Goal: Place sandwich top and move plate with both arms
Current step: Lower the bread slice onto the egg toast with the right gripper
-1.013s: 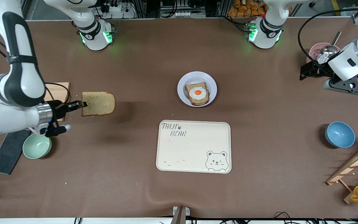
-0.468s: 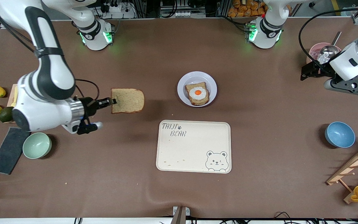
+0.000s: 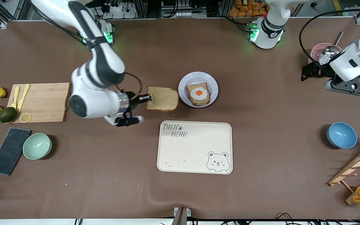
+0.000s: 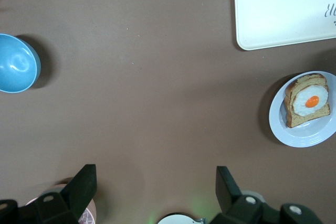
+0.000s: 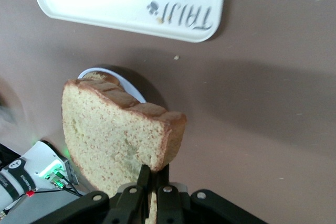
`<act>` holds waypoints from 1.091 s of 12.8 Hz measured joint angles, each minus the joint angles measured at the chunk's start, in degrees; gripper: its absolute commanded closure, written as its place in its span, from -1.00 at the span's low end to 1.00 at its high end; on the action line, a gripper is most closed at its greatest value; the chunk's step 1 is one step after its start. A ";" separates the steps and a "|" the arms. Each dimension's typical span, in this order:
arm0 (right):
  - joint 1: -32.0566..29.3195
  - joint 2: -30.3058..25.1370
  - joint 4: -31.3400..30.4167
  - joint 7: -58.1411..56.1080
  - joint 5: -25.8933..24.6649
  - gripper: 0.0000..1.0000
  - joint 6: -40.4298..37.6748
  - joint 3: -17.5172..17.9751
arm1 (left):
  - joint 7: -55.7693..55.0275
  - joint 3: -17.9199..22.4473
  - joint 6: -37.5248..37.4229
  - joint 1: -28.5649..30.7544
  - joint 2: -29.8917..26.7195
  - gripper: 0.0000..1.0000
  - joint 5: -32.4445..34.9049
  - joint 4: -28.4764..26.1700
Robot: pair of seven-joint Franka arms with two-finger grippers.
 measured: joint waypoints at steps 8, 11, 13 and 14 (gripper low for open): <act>15.02 0.03 -11.76 0.48 10.89 1.00 22.34 0.00 | -0.01 0.04 0.01 0.10 0.63 -1.00 0.00 -0.12; 18.74 0.22 -13.65 0.49 13.52 1.00 27.85 -0.01 | -0.01 0.04 0.13 0.10 0.89 -1.00 0.00 -0.28; 20.21 0.79 -14.37 0.49 14.51 1.00 30.36 -0.02 | -0.01 0.04 0.32 0.11 1.28 -1.00 0.00 -0.30; 20.67 1.27 -14.56 0.49 14.86 1.00 31.42 -0.02 | -0.01 0.04 0.37 0.11 1.38 -1.00 0.00 -0.30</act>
